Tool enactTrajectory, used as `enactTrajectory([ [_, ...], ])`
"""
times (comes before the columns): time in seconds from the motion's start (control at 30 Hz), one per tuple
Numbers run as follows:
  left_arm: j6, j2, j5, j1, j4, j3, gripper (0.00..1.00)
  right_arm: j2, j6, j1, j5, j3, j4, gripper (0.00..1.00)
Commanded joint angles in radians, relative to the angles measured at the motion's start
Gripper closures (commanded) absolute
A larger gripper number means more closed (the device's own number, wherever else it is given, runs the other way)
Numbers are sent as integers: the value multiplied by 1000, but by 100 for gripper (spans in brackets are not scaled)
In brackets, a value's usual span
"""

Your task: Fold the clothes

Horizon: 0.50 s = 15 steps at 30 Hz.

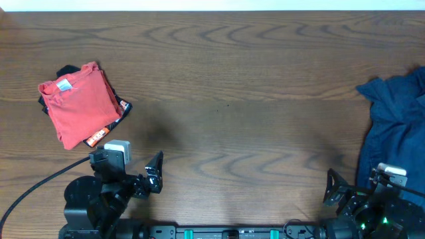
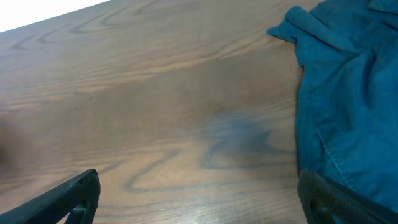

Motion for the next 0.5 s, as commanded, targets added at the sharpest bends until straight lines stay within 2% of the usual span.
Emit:
enactTrajectory([
  [0.0,-2,-1,-6,2,4,-6,2,-8,16,23,10,-19,16,1],
  [0.1,-2,-1,-6,2,4,-6,2,-28,-80,40,28,-75,126,1],
  [0.2,-2,-1,-6,2,4,-6,2,-75,-169,43,27,-199,311,1],
  [0.47,-2,-1,-6,2,4,-6,2,-264,-183,42,5,-603,839,1],
])
